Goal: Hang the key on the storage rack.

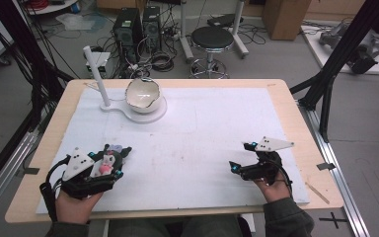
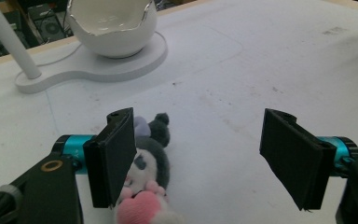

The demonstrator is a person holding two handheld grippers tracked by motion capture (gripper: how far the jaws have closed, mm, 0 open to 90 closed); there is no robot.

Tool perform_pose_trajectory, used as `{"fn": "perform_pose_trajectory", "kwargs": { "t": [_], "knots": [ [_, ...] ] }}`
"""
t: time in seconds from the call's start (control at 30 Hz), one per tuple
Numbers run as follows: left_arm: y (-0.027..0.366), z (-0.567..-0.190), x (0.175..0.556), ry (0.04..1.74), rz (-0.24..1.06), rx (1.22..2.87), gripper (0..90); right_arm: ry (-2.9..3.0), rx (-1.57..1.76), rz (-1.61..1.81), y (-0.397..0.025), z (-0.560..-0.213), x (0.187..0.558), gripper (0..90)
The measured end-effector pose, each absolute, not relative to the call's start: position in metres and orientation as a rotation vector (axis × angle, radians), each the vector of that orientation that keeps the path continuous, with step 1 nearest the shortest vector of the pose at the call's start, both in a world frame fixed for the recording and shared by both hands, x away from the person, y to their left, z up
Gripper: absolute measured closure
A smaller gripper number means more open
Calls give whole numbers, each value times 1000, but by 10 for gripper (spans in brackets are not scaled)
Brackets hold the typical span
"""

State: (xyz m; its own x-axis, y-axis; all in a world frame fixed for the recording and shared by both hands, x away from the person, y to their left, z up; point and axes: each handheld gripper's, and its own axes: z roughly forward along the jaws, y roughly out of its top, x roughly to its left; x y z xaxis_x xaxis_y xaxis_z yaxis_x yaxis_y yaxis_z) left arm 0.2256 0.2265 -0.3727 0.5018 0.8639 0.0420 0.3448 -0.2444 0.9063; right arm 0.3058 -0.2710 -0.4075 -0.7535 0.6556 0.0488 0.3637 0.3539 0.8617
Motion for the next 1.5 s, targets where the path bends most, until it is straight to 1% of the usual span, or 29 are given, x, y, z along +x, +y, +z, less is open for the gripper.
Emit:
{"fn": "perform_pose_trajectory", "kwargs": {
  "t": [0.57, 0.83, 1.3, 1.47, 1.5],
  "knots": [
    [246, -385, 235, 1110, 716, 1800, 273, 2319, 901, 1360, -270, -408, 306, 96],
    [247, -400, 242, 1146, 691, 1807, 263, 2314, 902, 1361, -270, -407, 306, 96],
    [241, -416, 252, 1262, 711, 1851, 261, 2306, 898, 1364, -271, -407, 306, 96],
    [241, -419, 257, 1308, 683, 1867, 261, 2299, 894, 1364, -271, -407, 307, 96],
    [241, -420, 259, 1329, 662, 1874, 262, 2302, 897, 1367, -271, -407, 307, 96]
  ]
}}
